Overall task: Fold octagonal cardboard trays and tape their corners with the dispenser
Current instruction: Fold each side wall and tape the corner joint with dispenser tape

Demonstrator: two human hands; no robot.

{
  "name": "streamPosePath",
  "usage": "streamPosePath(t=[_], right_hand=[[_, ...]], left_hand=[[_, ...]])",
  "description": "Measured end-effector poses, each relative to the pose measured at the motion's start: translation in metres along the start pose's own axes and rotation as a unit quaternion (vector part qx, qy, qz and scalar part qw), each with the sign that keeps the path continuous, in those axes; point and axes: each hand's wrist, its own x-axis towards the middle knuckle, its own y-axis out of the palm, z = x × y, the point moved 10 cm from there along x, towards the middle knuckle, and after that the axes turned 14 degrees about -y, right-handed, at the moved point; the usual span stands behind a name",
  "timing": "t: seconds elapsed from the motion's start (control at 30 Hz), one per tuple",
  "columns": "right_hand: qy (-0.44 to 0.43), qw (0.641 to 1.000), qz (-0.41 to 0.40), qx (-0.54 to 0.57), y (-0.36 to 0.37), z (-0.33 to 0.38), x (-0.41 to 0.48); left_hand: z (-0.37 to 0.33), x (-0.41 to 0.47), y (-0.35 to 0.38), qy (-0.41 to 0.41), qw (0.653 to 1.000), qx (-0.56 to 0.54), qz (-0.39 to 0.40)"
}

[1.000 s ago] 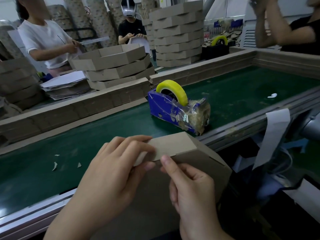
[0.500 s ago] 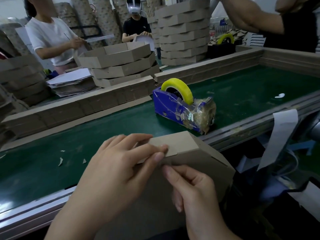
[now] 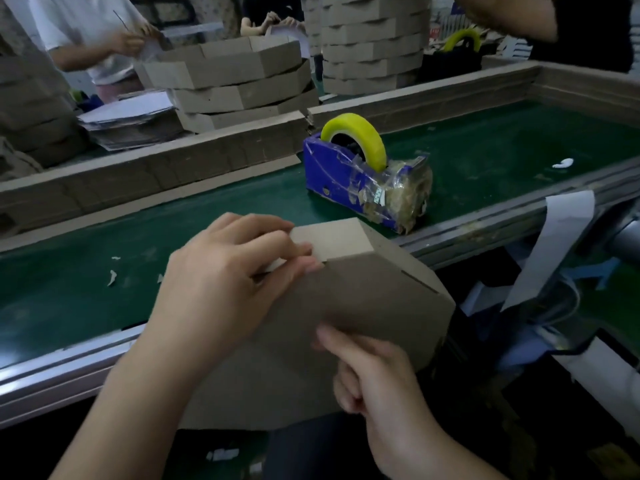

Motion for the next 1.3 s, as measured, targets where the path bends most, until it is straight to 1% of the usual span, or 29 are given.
streamPosePath(t=[0.03, 0.07, 0.1, 0.13, 0.2, 0.27, 0.37, 0.43, 0.47, 0.5, 0.57, 0.6, 0.63, 0.7, 0.73, 0.8, 0.9, 0.97, 1.0, 1.03, 1.13, 1.23, 1.3], right_hand=[[-0.066, 0.998, -0.019, -0.006, -0.007, 0.014, 0.003], [-0.148, 0.988, -0.034, -0.029, -0.013, 0.033, 0.006], [-0.231, 0.969, -0.048, -0.067, -0.018, 0.054, 0.006], [-0.308, 0.943, -0.062, -0.109, -0.021, 0.074, 0.006], [-0.402, 0.894, -0.083, -0.179, -0.021, 0.102, 0.004], [-0.443, 0.861, -0.093, -0.232, -0.017, 0.111, 0.000], [-0.495, 0.817, -0.091, -0.283, -0.018, 0.119, -0.008], [-0.511, 0.775, -0.090, -0.361, -0.019, 0.125, -0.007], [-0.503, 0.759, -0.076, -0.406, -0.017, 0.125, -0.001], [-0.485, 0.755, -0.052, -0.439, -0.014, 0.122, 0.006], [-0.459, 0.768, -0.010, -0.447, -0.007, 0.116, 0.013], [-0.465, 0.767, -0.001, -0.443, -0.003, 0.116, 0.012], [-0.479, 0.758, 0.008, -0.443, 0.002, 0.117, 0.009], [-0.513, 0.739, 0.044, -0.433, 0.012, 0.119, 0.001], [-0.522, 0.740, 0.059, -0.420, 0.012, 0.122, -0.001], [-0.514, 0.759, 0.058, -0.396, -0.002, 0.130, 0.005], [-0.453, 0.807, 0.052, -0.375, -0.030, 0.139, 0.025], [-0.421, 0.845, 0.071, -0.321, -0.038, 0.145, 0.034], [-0.415, 0.855, 0.080, -0.300, -0.038, 0.149, 0.037], [-0.418, 0.855, 0.089, -0.295, -0.036, 0.153, 0.038], [-0.424, 0.835, 0.123, -0.330, -0.023, 0.154, 0.040], [-0.426, 0.810, 0.162, -0.368, -0.008, 0.145, 0.039], [-0.435, 0.794, 0.177, -0.386, 0.002, 0.140, 0.036]], left_hand=[[0.000, -0.001, -0.002, 0.007, 1.000, 0.011, -0.008], [0.001, -0.002, -0.002, 0.013, 0.999, 0.026, -0.016], [0.001, -0.003, -0.001, 0.016, 0.999, 0.040, -0.019], [0.001, -0.004, 0.000, 0.015, 0.998, 0.050, -0.017], [0.003, -0.007, 0.000, 0.009, 0.997, 0.076, -0.012], [0.006, -0.008, 0.000, 0.002, 0.994, 0.107, -0.007], [0.008, -0.012, -0.003, -0.004, 0.993, 0.119, 0.007], [0.011, -0.016, -0.004, -0.007, 0.991, 0.129, 0.019], [0.014, -0.017, -0.006, -0.008, 0.991, 0.134, 0.028], [0.017, -0.017, -0.007, -0.009, 0.989, 0.139, 0.040], [0.016, -0.015, -0.008, 0.000, 0.986, 0.157, 0.060], [0.012, -0.012, -0.008, 0.008, 0.983, 0.169, 0.065], [0.004, -0.009, -0.005, 0.014, 0.983, 0.171, 0.072], [-0.015, -0.004, 0.002, 0.010, 0.987, 0.123, 0.101], [-0.023, -0.002, 0.004, 0.001, 0.990, 0.088, 0.112], [-0.032, -0.001, 0.004, -0.001, 0.993, 0.046, 0.112], [-0.028, -0.001, -0.017, 0.000, 0.998, -0.008, 0.058], [-0.019, -0.002, -0.028, -0.010, 0.998, -0.056, 0.030], [-0.014, -0.004, -0.030, -0.015, 0.996, -0.082, 0.022], [-0.009, -0.007, -0.029, -0.025, 0.993, -0.110, 0.019], [0.010, -0.019, -0.019, -0.065, 0.982, -0.174, 0.022], [0.028, -0.029, -0.018, -0.082, 0.977, -0.195, 0.025], [0.031, -0.028, -0.020, -0.075, 0.978, -0.188, 0.055]])
